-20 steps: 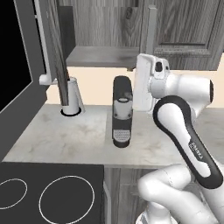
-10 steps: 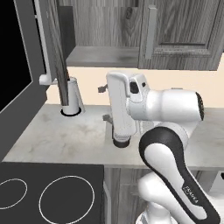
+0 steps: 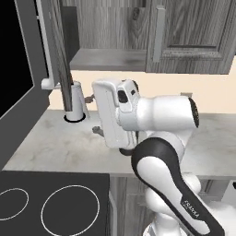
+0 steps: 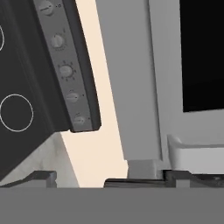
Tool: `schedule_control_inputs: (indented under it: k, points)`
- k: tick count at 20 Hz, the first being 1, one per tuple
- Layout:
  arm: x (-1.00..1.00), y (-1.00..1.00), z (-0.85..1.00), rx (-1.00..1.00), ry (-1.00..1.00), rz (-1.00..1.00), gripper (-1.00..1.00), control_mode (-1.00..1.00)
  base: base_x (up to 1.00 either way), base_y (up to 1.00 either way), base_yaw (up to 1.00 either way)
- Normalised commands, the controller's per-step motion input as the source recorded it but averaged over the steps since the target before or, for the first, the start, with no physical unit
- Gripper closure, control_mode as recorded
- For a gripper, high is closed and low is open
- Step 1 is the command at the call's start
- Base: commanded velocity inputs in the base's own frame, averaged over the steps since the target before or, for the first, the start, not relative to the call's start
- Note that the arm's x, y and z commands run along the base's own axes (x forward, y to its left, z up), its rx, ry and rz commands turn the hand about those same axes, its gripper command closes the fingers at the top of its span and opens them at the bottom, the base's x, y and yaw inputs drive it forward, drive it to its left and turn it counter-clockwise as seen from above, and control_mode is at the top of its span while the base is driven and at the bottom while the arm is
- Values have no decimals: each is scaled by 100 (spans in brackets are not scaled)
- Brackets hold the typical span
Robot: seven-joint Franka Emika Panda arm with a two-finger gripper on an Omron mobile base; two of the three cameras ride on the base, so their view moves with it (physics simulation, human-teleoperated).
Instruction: Close all open cabinet doors.
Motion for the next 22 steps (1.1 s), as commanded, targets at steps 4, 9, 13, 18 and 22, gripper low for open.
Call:
schedule_control_inputs:
  k: [4,9,13,18,22]
  points:
    - [0,47,-2,-10,-4,7,-100,-100,0,0,0]
    - [0,37,-1,-13,-4,-2,-100,-100,0,0,0]
    - [9,14,-6,-13,0,-15,-100,-100,0,0,0]
    - [11,17,-16,-14,0,-18,-100,-100,0,0,0]
    - [5,22,-18,-17,-4,-19,-100,-100,0,0,0]
